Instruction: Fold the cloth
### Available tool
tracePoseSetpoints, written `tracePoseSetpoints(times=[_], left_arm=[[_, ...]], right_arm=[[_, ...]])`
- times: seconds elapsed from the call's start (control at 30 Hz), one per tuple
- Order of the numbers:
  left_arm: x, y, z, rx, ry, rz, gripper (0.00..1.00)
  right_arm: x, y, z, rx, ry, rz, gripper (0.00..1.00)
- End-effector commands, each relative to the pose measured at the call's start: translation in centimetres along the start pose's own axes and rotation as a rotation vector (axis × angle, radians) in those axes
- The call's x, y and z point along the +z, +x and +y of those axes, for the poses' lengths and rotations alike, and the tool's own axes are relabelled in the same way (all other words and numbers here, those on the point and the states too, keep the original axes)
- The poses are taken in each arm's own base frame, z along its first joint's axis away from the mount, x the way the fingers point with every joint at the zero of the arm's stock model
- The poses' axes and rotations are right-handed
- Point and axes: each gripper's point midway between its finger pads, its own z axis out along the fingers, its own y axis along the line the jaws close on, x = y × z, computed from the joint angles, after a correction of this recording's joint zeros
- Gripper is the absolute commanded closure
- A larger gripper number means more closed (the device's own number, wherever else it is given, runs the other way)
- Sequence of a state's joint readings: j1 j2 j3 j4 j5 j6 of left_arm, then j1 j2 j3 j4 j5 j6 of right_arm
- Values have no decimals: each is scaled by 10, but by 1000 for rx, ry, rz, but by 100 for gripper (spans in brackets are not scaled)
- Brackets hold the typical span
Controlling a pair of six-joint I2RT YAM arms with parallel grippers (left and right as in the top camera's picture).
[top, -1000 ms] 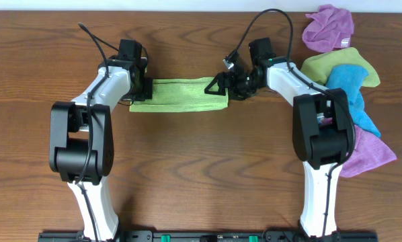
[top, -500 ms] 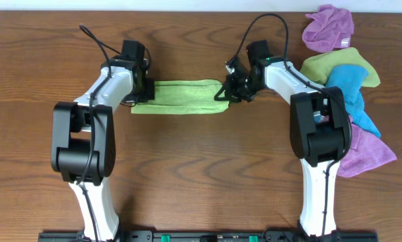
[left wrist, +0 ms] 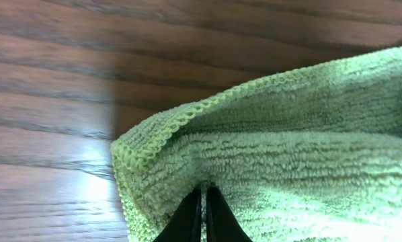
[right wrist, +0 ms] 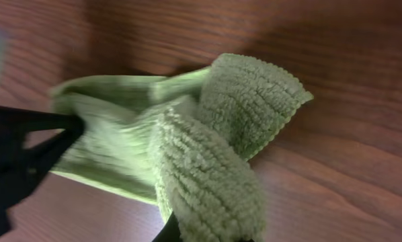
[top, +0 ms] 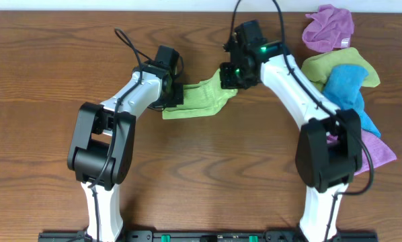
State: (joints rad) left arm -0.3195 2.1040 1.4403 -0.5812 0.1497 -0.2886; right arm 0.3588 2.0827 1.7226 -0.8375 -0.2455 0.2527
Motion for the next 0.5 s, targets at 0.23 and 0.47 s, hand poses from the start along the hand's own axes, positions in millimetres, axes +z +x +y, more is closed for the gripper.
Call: tracePoseSetpoints(times=[0.23, 0.47], left_arm=[[31, 42, -8, -102, 55, 156, 94], [30, 41, -21, -144, 121, 168, 94]], right_arm=[[-18, 2, 18, -61, 97, -38, 99], [-7, 8, 33, -121, 162, -48, 98]])
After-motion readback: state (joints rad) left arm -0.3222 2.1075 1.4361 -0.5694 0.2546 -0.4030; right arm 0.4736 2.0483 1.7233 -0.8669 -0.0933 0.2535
